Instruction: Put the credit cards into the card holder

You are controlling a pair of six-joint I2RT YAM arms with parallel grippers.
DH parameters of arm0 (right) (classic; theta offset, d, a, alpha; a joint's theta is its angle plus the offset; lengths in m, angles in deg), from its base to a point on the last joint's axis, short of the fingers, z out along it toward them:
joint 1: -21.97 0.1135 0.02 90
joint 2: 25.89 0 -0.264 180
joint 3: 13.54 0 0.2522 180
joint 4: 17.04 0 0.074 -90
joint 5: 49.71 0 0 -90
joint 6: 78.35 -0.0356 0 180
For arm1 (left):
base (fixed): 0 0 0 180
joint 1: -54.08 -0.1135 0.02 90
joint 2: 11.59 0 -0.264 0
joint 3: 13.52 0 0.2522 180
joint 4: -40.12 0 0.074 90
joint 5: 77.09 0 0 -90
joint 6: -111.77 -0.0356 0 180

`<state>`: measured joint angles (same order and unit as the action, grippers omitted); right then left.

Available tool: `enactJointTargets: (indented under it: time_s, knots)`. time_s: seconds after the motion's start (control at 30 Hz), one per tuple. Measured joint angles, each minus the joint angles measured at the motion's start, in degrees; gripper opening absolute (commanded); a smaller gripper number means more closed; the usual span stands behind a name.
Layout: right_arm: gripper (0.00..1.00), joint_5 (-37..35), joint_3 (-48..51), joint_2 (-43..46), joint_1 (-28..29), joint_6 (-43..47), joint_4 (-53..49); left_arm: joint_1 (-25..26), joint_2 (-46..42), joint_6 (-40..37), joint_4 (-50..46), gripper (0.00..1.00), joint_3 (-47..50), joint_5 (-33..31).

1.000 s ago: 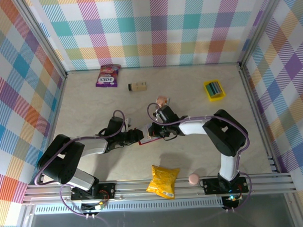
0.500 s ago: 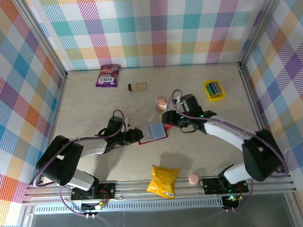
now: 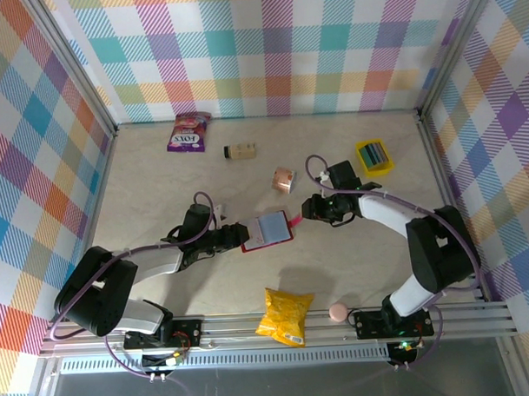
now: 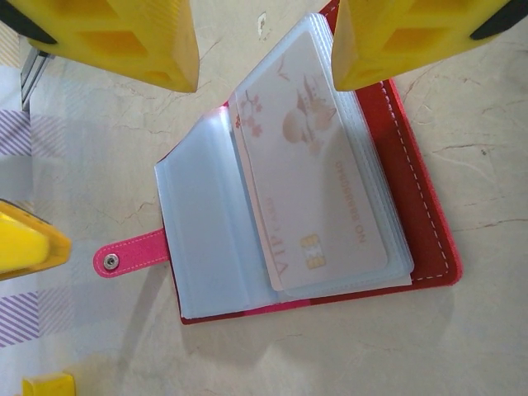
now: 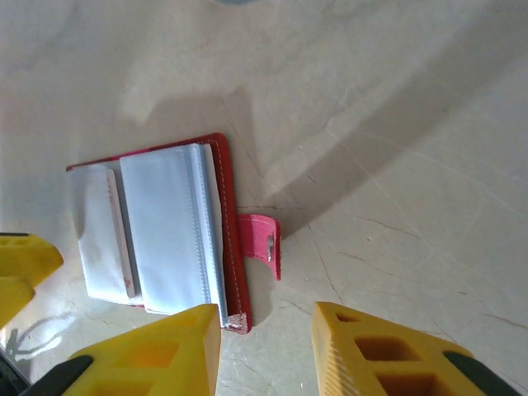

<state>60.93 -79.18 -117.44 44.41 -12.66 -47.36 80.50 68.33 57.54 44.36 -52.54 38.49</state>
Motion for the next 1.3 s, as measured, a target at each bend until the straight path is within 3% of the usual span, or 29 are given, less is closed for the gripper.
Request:
enactJointTargets:
  time_s: [0.4,0.7,1.03,1.3]
  knots:
    - [0.2,5.66,-1.6,-5.99,-1.46,1.53,3.43,0.0,-0.28,-0.68,-0.04,0.47,0.0,-0.15]
    - [0.0,7.28,-3.06,-7.54,-1.46,2.82,3.61,0.0,-0.31,-0.74,-0.11,0.47,0.0,-0.2]
    - [0.0,7.52,2.05,-0.15,-1.46,2.75,1.75,0.0,-8.09,-2.36,-3.23,0.54,0.35,-5.2]
    - [0.0,7.48,3.15,0.9,-1.46,2.82,1.62,0.0,-1.42,2.34,-4.83,0.56,-2.89,-3.1]
